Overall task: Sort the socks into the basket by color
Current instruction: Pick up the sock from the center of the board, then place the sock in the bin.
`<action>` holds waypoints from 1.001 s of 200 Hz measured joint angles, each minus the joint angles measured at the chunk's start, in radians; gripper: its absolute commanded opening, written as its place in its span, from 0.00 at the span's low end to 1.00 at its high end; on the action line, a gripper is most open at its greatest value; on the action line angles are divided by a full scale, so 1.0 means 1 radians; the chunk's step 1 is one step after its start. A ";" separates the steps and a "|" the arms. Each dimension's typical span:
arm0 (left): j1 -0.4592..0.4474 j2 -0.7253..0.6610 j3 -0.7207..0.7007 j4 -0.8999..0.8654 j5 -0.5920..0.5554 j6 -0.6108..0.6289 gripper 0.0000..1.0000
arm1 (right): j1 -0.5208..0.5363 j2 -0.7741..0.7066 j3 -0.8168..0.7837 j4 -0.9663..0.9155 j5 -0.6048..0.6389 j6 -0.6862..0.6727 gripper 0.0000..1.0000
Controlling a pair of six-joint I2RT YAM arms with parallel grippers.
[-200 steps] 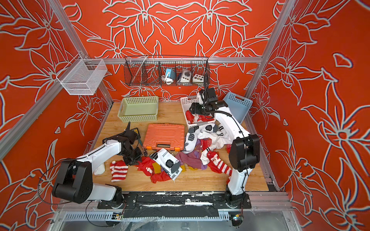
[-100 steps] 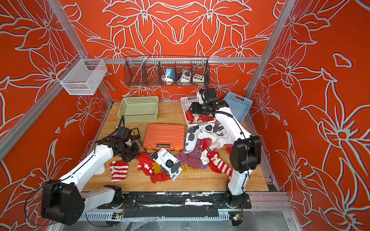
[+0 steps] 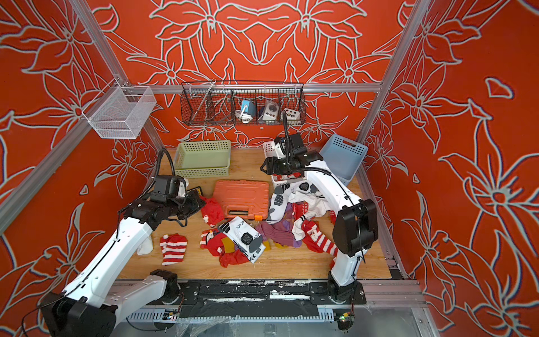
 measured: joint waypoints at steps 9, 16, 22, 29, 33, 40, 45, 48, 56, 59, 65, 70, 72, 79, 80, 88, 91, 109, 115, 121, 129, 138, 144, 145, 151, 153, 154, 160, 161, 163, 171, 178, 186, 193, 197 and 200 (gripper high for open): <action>-0.003 0.002 0.010 0.025 0.015 0.004 0.00 | 0.013 -0.007 0.000 0.000 -0.017 -0.003 0.71; -0.005 0.003 0.018 0.042 0.026 0.007 0.00 | 0.024 -0.013 0.000 0.000 -0.033 -0.007 0.71; -0.008 0.006 0.025 0.058 0.035 0.010 0.00 | 0.034 -0.018 0.000 0.000 -0.047 -0.011 0.71; -0.010 0.010 0.034 0.074 0.045 0.012 0.00 | 0.044 -0.022 0.000 0.001 -0.065 -0.015 0.71; -0.011 0.013 0.040 0.084 0.050 0.014 0.00 | 0.050 -0.024 0.000 0.002 -0.077 -0.017 0.71; -0.016 0.019 0.050 0.105 0.061 0.016 0.00 | 0.059 -0.027 0.000 0.003 -0.095 -0.019 0.72; -0.018 0.024 0.056 0.120 0.071 0.018 0.00 | 0.065 -0.027 0.000 0.005 -0.108 -0.020 0.72; -0.019 0.027 0.060 0.129 0.075 0.018 0.00 | 0.068 -0.028 0.000 0.006 -0.116 -0.020 0.72; -0.023 0.035 0.069 0.150 0.088 0.018 0.00 | 0.077 -0.028 0.000 0.010 -0.138 -0.019 0.74; -0.024 0.039 0.073 0.159 0.093 0.018 0.00 | 0.079 -0.028 0.000 0.013 -0.148 -0.018 0.74; -0.029 0.045 0.079 0.177 0.102 0.018 0.00 | 0.083 -0.028 -0.001 0.019 -0.166 -0.017 0.75; -0.031 0.052 0.084 0.194 0.112 0.018 0.00 | 0.085 -0.028 -0.001 0.026 -0.180 -0.014 0.76; -0.033 0.055 0.085 0.200 0.116 0.017 0.00 | 0.087 -0.028 -0.001 0.030 -0.188 -0.012 0.76; -0.037 0.063 0.090 0.222 0.127 0.016 0.00 | 0.088 -0.028 -0.001 0.039 -0.207 -0.006 0.77; -0.037 0.065 0.091 0.225 0.129 0.016 0.00 | 0.088 -0.028 -0.001 0.042 -0.211 -0.004 0.77; -0.042 0.076 0.097 0.250 0.143 0.013 0.00 | 0.089 -0.028 -0.001 0.055 -0.234 0.004 0.77; -0.044 0.079 0.098 0.258 0.148 0.013 0.00 | 0.089 -0.028 -0.001 0.061 -0.243 0.006 0.77; -0.055 0.105 0.113 0.303 0.174 0.002 0.00 | 0.097 -0.028 -0.001 0.089 -0.285 0.016 0.79; -0.060 0.114 0.121 0.317 0.183 -0.001 0.00 | 0.098 -0.028 -0.001 0.098 -0.296 0.019 0.79; -0.064 0.122 0.126 0.331 0.190 -0.003 0.00 | 0.100 -0.028 -0.001 0.105 -0.308 0.023 0.79; -0.071 0.132 0.135 0.346 0.200 -0.006 0.00 | 0.102 -0.028 -0.001 0.114 -0.322 0.029 0.80; -0.081 0.145 0.147 0.365 0.211 -0.010 0.00 | 0.104 -0.028 -0.002 0.128 -0.339 0.039 0.80; -0.087 0.153 0.154 0.378 0.219 -0.012 0.00 | 0.106 -0.028 -0.004 0.140 -0.349 0.047 0.80; -0.088 0.153 0.156 0.380 0.220 -0.013 0.00 | 0.106 -0.028 -0.004 0.142 -0.349 0.047 0.80; -0.094 0.162 0.163 0.390 0.227 -0.015 0.00 | 0.109 -0.028 -0.007 0.154 -0.360 0.057 0.80; -0.097 0.165 0.166 0.396 0.230 -0.018 0.00 | 0.109 -0.028 -0.007 0.158 -0.364 0.059 0.80; -0.098 0.166 0.166 0.397 0.231 -0.018 0.00 | 0.110 -0.028 -0.007 0.159 -0.365 0.061 0.80; -0.104 0.173 0.174 0.410 0.237 -0.021 0.00 | 0.110 -0.028 -0.010 0.172 -0.373 0.069 0.80; -0.105 0.174 0.174 0.411 0.238 -0.022 0.00 | 0.110 -0.028 -0.011 0.174 -0.376 0.071 0.80; -0.108 0.177 0.177 0.416 0.240 -0.023 0.00 | 0.110 -0.028 -0.011 0.177 -0.378 0.074 0.80; -0.116 0.186 0.184 0.433 0.250 -0.027 0.00 | 0.111 -0.028 -0.014 0.193 -0.393 0.088 0.80; -0.122 0.193 0.190 0.447 0.257 -0.030 0.00 | 0.111 -0.028 -0.016 0.209 -0.404 0.098 0.80; -0.128 0.203 0.195 0.463 0.268 -0.036 0.00 | 0.111 -0.028 -0.018 0.227 -0.417 0.112 0.80; -0.132 0.210 0.198 0.478 0.275 -0.040 0.00 | 0.111 -0.028 -0.019 0.242 -0.426 0.121 0.78; -0.134 0.214 0.200 0.484 0.279 -0.042 0.00 | 0.111 -0.028 -0.020 0.252 -0.433 0.127 0.76; -0.135 0.217 0.201 0.489 0.282 -0.044 0.00 | 0.111 -0.028 -0.020 0.258 -0.436 0.133 0.75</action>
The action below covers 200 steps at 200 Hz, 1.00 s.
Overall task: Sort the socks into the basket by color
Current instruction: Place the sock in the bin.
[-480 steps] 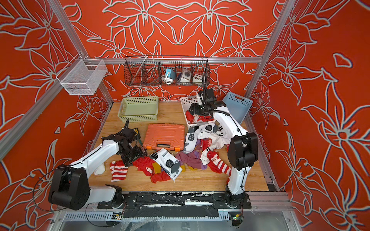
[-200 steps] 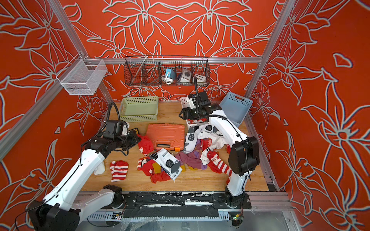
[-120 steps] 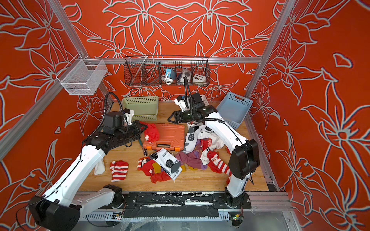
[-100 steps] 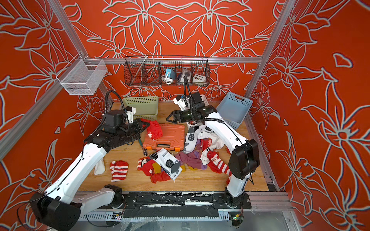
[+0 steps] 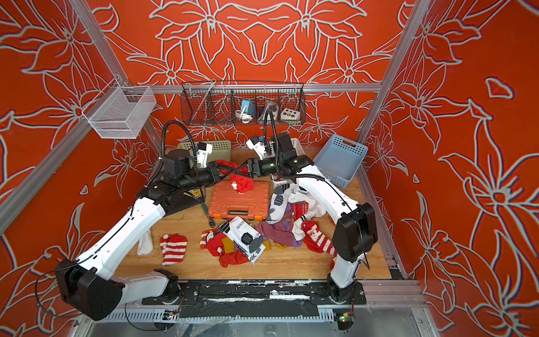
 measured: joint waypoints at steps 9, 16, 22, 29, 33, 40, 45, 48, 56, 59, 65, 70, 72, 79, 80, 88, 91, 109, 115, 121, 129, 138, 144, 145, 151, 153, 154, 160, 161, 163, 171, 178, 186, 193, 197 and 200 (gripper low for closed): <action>-0.003 0.008 0.001 0.016 0.009 -0.006 0.00 | 0.000 0.000 -0.002 0.017 -0.010 0.010 0.67; -0.004 0.014 0.001 0.027 0.015 -0.011 0.00 | 0.000 0.000 -0.005 0.029 -0.018 0.020 0.54; -0.005 0.018 0.001 0.034 0.019 -0.014 0.00 | 0.000 0.000 -0.007 0.040 -0.025 0.024 0.41; -0.005 0.022 0.001 0.041 0.019 -0.016 0.00 | 0.000 0.000 -0.011 0.051 -0.035 0.035 0.25; -0.005 0.024 0.001 0.043 0.019 -0.018 0.00 | 0.000 0.000 -0.013 0.056 -0.039 0.037 0.19; -0.004 0.029 0.001 0.044 0.016 -0.019 0.00 | 0.000 0.000 -0.014 0.066 -0.049 0.043 0.11; -0.004 0.032 0.001 0.044 0.015 -0.021 0.00 | 0.000 0.000 -0.014 0.069 -0.054 0.050 0.06; -0.004 0.034 0.001 0.044 0.013 -0.021 0.00 | 0.000 0.000 -0.014 0.072 -0.057 0.046 0.02; -0.004 0.038 0.001 0.044 0.010 -0.022 0.00 | -0.001 0.000 -0.016 0.077 -0.060 0.052 0.00; -0.003 0.039 0.001 0.045 0.010 -0.023 0.00 | -0.001 0.000 -0.016 0.076 -0.057 0.057 0.00; -0.003 0.039 0.001 0.045 0.009 -0.023 0.04 | -0.002 0.000 -0.018 0.077 -0.058 0.055 0.00; -0.003 0.039 0.001 0.043 0.008 -0.023 0.09 | -0.002 0.000 -0.019 0.077 -0.057 0.054 0.00; -0.004 0.039 0.001 0.043 0.008 -0.022 0.12 | -0.002 0.000 -0.019 0.077 -0.057 0.053 0.00; -0.004 0.039 0.002 0.043 0.009 -0.022 0.20 | -0.003 0.000 -0.019 0.074 -0.054 0.051 0.00; -0.004 0.039 0.003 0.042 0.009 -0.020 0.21 | -0.003 0.000 -0.019 0.073 -0.053 0.051 0.00; -0.005 0.039 0.007 0.040 0.010 -0.012 0.31 | -0.003 0.000 -0.019 0.069 -0.047 0.047 0.00; -0.006 0.039 0.009 0.040 0.010 -0.023 0.35 | -0.003 0.000 -0.019 0.066 -0.043 0.045 0.00; -0.011 0.037 0.017 0.030 0.008 -0.013 0.51 | -0.008 0.000 -0.019 0.044 -0.019 0.030 0.00; -0.011 0.035 0.019 0.020 0.002 -0.006 0.53 | -0.010 0.000 -0.019 0.032 -0.009 0.024 0.00; -0.011 0.032 0.021 0.008 -0.002 -0.001 0.56 | -0.014 0.000 -0.019 0.024 0.001 0.021 0.00; -0.011 0.026 0.023 -0.013 -0.013 0.006 0.59 | -0.024 0.000 -0.018 0.011 0.018 0.011 0.00; -0.011 0.017 0.024 -0.036 -0.027 0.010 0.61 | -0.038 0.000 -0.018 -0.005 0.038 0.002 0.00; -0.010 0.009 0.024 -0.055 -0.037 0.015 0.62 | -0.049 0.000 -0.017 -0.016 0.053 -0.003 0.00; -0.010 0.008 0.024 -0.058 -0.038 0.014 0.63 | -0.052 0.000 -0.016 -0.021 0.057 -0.005 0.00; -0.010 -0.001 0.024 -0.078 -0.049 0.018 0.64 | -0.064 0.000 -0.014 -0.035 0.072 -0.011 0.00; -0.009 -0.004 0.024 -0.086 -0.053 0.017 0.64 | -0.068 0.000 -0.013 -0.038 0.079 -0.013 0.00; -0.009 -0.005 0.024 -0.089 -0.055 0.016 0.64 | -0.070 0.000 -0.012 -0.040 0.081 -0.014 0.00; -0.006 -0.014 0.024 -0.108 -0.062 0.021 0.64 | -0.084 0.000 -0.008 -0.054 0.100 -0.021 0.00; -0.006 -0.016 0.024 -0.114 -0.064 0.020 0.64 | -0.085 0.000 -0.008 -0.055 0.102 -0.023 0.00; -0.005 -0.019 0.024 -0.119 -0.065 0.021 0.64 | -0.091 0.000 -0.006 -0.060 0.108 -0.025 0.00; -0.001 -0.032 0.023 -0.147 -0.077 0.021 0.64 | -0.108 0.000 0.002 -0.076 0.131 -0.032 0.00; 0.005 -0.042 0.023 -0.171 -0.084 0.022 0.65 | -0.121 0.000 0.009 -0.089 0.153 -0.041 0.00; 0.012 -0.050 0.023 -0.196 -0.088 0.021 0.65 | -0.137 0.000 0.021 -0.104 0.181 -0.049 0.00; 0.021 -0.056 0.023 -0.222 -0.095 0.021 0.65 | -0.148 0.003 0.033 -0.116 0.204 -0.056 0.00; 0.025 -0.058 0.023 -0.235 -0.097 0.021 0.65 | -0.156 0.005 0.042 -0.125 0.221 -0.063 0.00; 0.029 -0.059 0.023 -0.246 -0.099 0.021 0.65 | -0.160 0.006 0.047 -0.127 0.232 -0.066 0.00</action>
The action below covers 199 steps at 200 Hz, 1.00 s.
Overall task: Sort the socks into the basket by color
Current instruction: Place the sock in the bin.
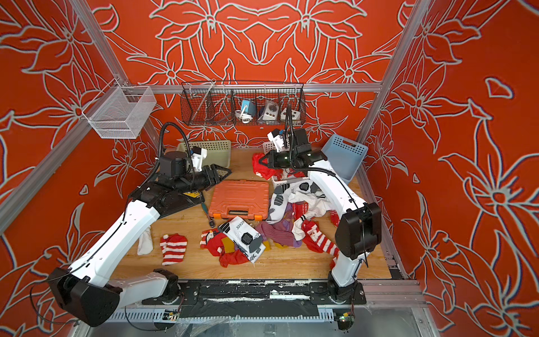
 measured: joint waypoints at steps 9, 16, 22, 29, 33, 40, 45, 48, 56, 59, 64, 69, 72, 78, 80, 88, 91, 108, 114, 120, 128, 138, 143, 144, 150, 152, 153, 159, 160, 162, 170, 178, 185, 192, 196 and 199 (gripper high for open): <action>0.008 0.000 0.000 -0.035 -0.006 0.001 0.65 | -0.015 0.005 0.016 -0.011 0.037 -0.012 0.00; 0.013 0.000 -0.001 -0.065 -0.013 0.002 0.65 | -0.026 0.009 0.027 -0.021 0.062 -0.019 0.00; 0.016 0.000 -0.002 -0.090 -0.020 0.003 0.65 | -0.036 0.015 0.038 -0.029 0.087 -0.027 0.00; 0.018 0.000 -0.003 -0.119 -0.028 0.005 0.65 | -0.046 0.024 0.051 -0.037 0.109 -0.034 0.00; 0.018 0.000 -0.004 -0.134 -0.032 0.007 0.65 | -0.051 0.032 0.061 -0.041 0.124 -0.038 0.00; 0.018 0.000 -0.006 -0.164 -0.041 0.011 0.65 | -0.061 0.046 0.076 -0.046 0.146 -0.044 0.00; 0.018 0.001 -0.008 -0.181 -0.046 0.012 0.65 | -0.069 0.057 0.087 -0.050 0.159 -0.050 0.00; 0.018 0.001 -0.010 -0.194 -0.050 0.015 0.65 | -0.074 0.064 0.093 -0.053 0.169 -0.053 0.00; 0.018 0.003 -0.017 -0.215 -0.057 0.019 0.65 | -0.083 0.085 0.109 -0.060 0.190 -0.063 0.00; 0.018 0.004 -0.020 -0.223 -0.060 0.019 0.65 | -0.086 0.093 0.115 -0.063 0.200 -0.066 0.00; 0.018 0.005 -0.027 -0.236 -0.065 0.021 0.65 | -0.092 0.110 0.128 -0.070 0.217 -0.072 0.00; 0.019 0.007 -0.036 -0.247 -0.068 0.023 0.65 | -0.096 0.123 0.137 -0.074 0.228 -0.079 0.00; 0.019 0.008 -0.042 -0.254 -0.071 0.024 0.65 | -0.098 0.133 0.144 -0.077 0.240 -0.083 0.00; 0.019 0.010 -0.054 -0.267 -0.075 0.026 0.65 | -0.104 0.150 0.152 -0.080 0.256 -0.090 0.00; 0.019 0.011 -0.058 -0.272 -0.077 0.026 0.65 | -0.106 0.155 0.154 -0.081 0.261 -0.091 0.00; 0.019 0.015 -0.074 -0.291 -0.082 0.030 0.65 | -0.112 0.177 0.162 -0.084 0.280 -0.098 0.00; 0.019 0.016 -0.080 -0.297 -0.084 0.032 0.65 | -0.112 0.185 0.164 -0.084 0.288 -0.101 0.00; 0.019 0.022 -0.107 -0.327 -0.093 0.040 0.65 | -0.120 0.231 0.184 -0.090 0.318 -0.113 0.00; 0.019 0.024 -0.117 -0.337 -0.095 0.043 0.65 | -0.123 0.250 0.195 -0.095 0.327 -0.117 0.00; 0.019 0.026 -0.125 -0.345 -0.096 0.045 0.65 | -0.124 0.269 0.208 -0.100 0.336 -0.120 0.00; 0.019 0.028 -0.134 -0.354 -0.097 0.048 0.65 | -0.125 0.293 0.224 -0.102 0.348 -0.124 0.02; 0.019 0.035 -0.141 -0.369 -0.096 0.051 0.65 | -0.127 0.323 0.240 -0.104 0.358 -0.133 0.10; 0.019 0.039 -0.144 -0.373 -0.096 0.053 0.65 | -0.127 0.336 0.248 -0.106 0.361 -0.135 0.16; 0.019 0.039 -0.145 -0.374 -0.096 0.053 0.65 | -0.127 0.341 0.251 -0.108 0.363 -0.138 0.18; 0.019 0.043 -0.148 -0.381 -0.095 0.056 0.65 | -0.127 0.356 0.262 -0.112 0.366 -0.137 0.26; 0.019 0.045 -0.148 -0.383 -0.095 0.057 0.65 | -0.128 0.361 0.268 -0.114 0.367 -0.145 0.29; 0.019 0.045 -0.148 -0.384 -0.095 0.057 0.65 | -0.128 0.365 0.271 -0.116 0.368 -0.147 0.31; 0.019 0.050 -0.151 -0.391 -0.095 0.062 0.65 | -0.129 0.381 0.286 -0.124 0.369 -0.151 0.41; 0.019 0.050 -0.151 -0.392 -0.095 0.062 0.65 | -0.129 0.385 0.289 -0.127 0.370 -0.151 0.42; 0.019 0.052 -0.152 -0.394 -0.095 0.064 0.65 | -0.129 0.391 0.294 -0.130 0.371 -0.142 0.46; 0.019 0.058 -0.153 -0.404 -0.095 0.069 0.65 | -0.129 0.412 0.314 -0.141 0.374 -0.148 0.58; 0.019 0.061 -0.154 -0.410 -0.094 0.071 0.65 | -0.129 0.429 0.333 -0.151 0.378 -0.159 0.64; 0.019 0.064 -0.156 -0.415 -0.093 0.073 0.65 | -0.129 0.439 0.344 -0.158 0.383 -0.167 0.69; 0.019 0.064 -0.159 -0.419 -0.092 0.075 0.65 | -0.129 0.443 0.350 -0.166 0.388 -0.171 0.72; 0.019 0.065 -0.162 -0.421 -0.092 0.075 0.65 | -0.129 0.444 0.350 -0.168 0.392 -0.161 0.72; 0.019 0.065 -0.164 -0.422 -0.091 0.075 0.65 | -0.129 0.444 0.351 -0.171 0.393 -0.169 0.75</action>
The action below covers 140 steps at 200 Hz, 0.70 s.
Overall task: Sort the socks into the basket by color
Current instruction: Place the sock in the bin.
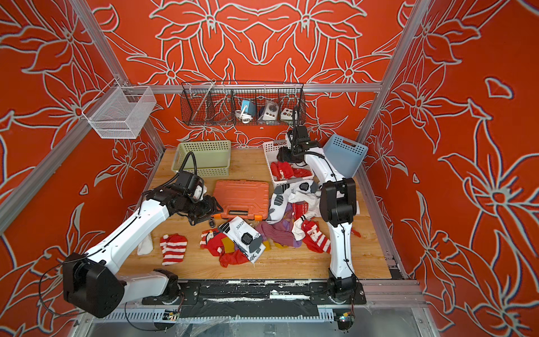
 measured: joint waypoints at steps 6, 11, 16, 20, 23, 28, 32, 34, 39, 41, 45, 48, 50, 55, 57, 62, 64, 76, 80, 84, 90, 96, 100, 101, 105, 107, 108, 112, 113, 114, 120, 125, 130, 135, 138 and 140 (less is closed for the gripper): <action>0.000 0.001 -0.004 -0.005 0.001 0.001 0.65 | 0.000 0.000 0.003 -0.008 0.002 0.002 0.76; 0.000 0.002 -0.006 -0.008 0.001 0.002 0.65 | 0.000 0.000 0.005 -0.010 0.003 0.006 0.76; 0.000 0.004 -0.009 -0.012 0.001 0.003 0.65 | 0.000 0.000 0.005 -0.010 0.004 0.003 0.76; -0.001 0.005 -0.011 -0.014 0.001 0.003 0.65 | 0.000 0.000 0.005 -0.011 0.005 0.003 0.76; -0.001 0.006 -0.013 -0.016 0.001 0.003 0.65 | 0.000 0.000 0.005 -0.012 0.007 0.003 0.76; -0.001 0.009 -0.016 -0.020 0.001 0.004 0.65 | 0.000 0.000 0.005 -0.015 0.008 0.003 0.77; -0.002 0.011 -0.018 -0.023 0.001 0.004 0.65 | 0.000 0.000 0.005 -0.017 0.009 0.003 0.77; -0.002 0.013 -0.019 -0.026 0.001 0.005 0.65 | 0.000 0.000 0.005 -0.018 0.010 0.003 0.77; -0.003 0.016 -0.022 -0.030 0.000 0.006 0.65 | 0.000 0.000 0.005 -0.019 0.010 0.003 0.77; -0.003 0.018 -0.023 -0.032 0.000 0.006 0.65 | 0.000 0.000 0.005 -0.019 0.010 0.003 0.77; -0.004 0.020 -0.025 -0.035 0.000 0.007 0.65 | 0.000 -0.002 0.005 -0.020 0.010 0.003 0.77; -0.005 0.021 -0.026 -0.037 -0.001 0.008 0.64 | 0.000 -0.002 0.005 -0.021 0.010 0.003 0.77; -0.005 0.023 -0.027 -0.038 -0.001 0.008 0.64 | 0.000 -0.002 0.005 -0.021 0.010 0.003 0.77; -0.007 0.025 -0.029 -0.043 -0.001 0.010 0.64 | 0.000 -0.004 0.005 -0.023 0.010 0.003 0.77; -0.007 0.026 -0.030 -0.045 -0.001 0.010 0.64 | 0.000 -0.006 0.005 -0.024 0.010 0.004 0.77; -0.008 0.028 -0.032 -0.048 -0.001 0.012 0.64 | 0.001 -0.008 0.005 -0.027 0.010 0.005 0.77; -0.009 0.029 -0.033 -0.051 -0.002 0.013 0.64 | 0.001 -0.010 0.005 -0.028 0.010 0.005 0.77; -0.014 0.034 -0.034 -0.063 -0.005 0.016 0.63 | 0.003 -0.021 0.003 -0.032 0.010 0.006 0.77; -0.016 0.034 -0.035 -0.066 -0.007 0.017 0.63 | 0.003 -0.027 0.002 -0.033 0.010 0.008 0.77; -0.020 0.035 -0.035 -0.069 -0.010 0.017 0.63 | 0.003 -0.033 -0.001 -0.034 0.010 0.008 0.77; -0.025 0.037 -0.036 -0.073 -0.011 0.018 0.62 | 0.005 -0.046 -0.008 -0.035 0.010 0.010 0.77; -0.030 0.038 -0.039 -0.076 -0.013 0.017 0.62 | 0.007 -0.060 -0.016 -0.037 0.010 0.011 0.77; -0.034 0.040 -0.040 -0.078 -0.016 0.018 0.62 | 0.009 -0.069 -0.023 -0.038 0.010 0.013 0.77; -0.034 0.040 -0.041 -0.079 -0.017 0.017 0.61 | 0.009 -0.071 -0.024 -0.039 0.010 0.013 0.77; -0.039 0.042 -0.045 -0.079 -0.019 0.016 0.61 | 0.013 -0.085 -0.032 -0.039 0.010 0.015 0.77; -0.040 0.042 -0.047 -0.079 -0.021 0.017 0.61 | 0.014 -0.090 -0.035 -0.039 0.010 0.015 0.77; -0.042 0.043 -0.048 -0.080 -0.022 0.017 0.61 | 0.014 -0.091 -0.037 -0.039 0.010 0.015 0.77; -0.045 0.045 -0.052 -0.081 -0.026 0.016 0.60 | 0.018 -0.104 -0.045 -0.040 0.010 0.018 0.77; -0.047 0.046 -0.054 -0.082 -0.027 0.016 0.60 | 0.019 -0.106 -0.046 -0.040 0.010 0.018 0.77; -0.047 0.046 -0.055 -0.082 -0.027 0.016 0.60 | 0.019 -0.109 -0.047 -0.040 0.010 0.018 0.77; -0.050 0.049 -0.063 -0.084 -0.032 0.014 0.60 | 0.027 -0.130 -0.062 -0.040 0.011 0.019 0.77; -0.053 0.052 -0.072 -0.086 -0.037 0.011 0.58 | 0.033 -0.147 -0.074 -0.040 0.011 0.021 0.77; -0.055 0.054 -0.081 -0.087 -0.043 0.008 0.57 | 0.040 -0.165 -0.089 -0.040 0.011 0.021 0.77; -0.056 0.054 -0.090 -0.088 -0.050 0.006 0.56 | 0.047 -0.181 -0.101 -0.040 0.010 0.024 0.77; -0.057 0.055 -0.097 -0.088 -0.053 0.000 0.55 | 0.053 -0.194 -0.111 -0.040 0.010 0.025 0.77; -0.058 0.055 -0.101 -0.088 -0.056 0.000 0.55 | 0.055 -0.199 -0.115 -0.040 0.010 0.025 0.77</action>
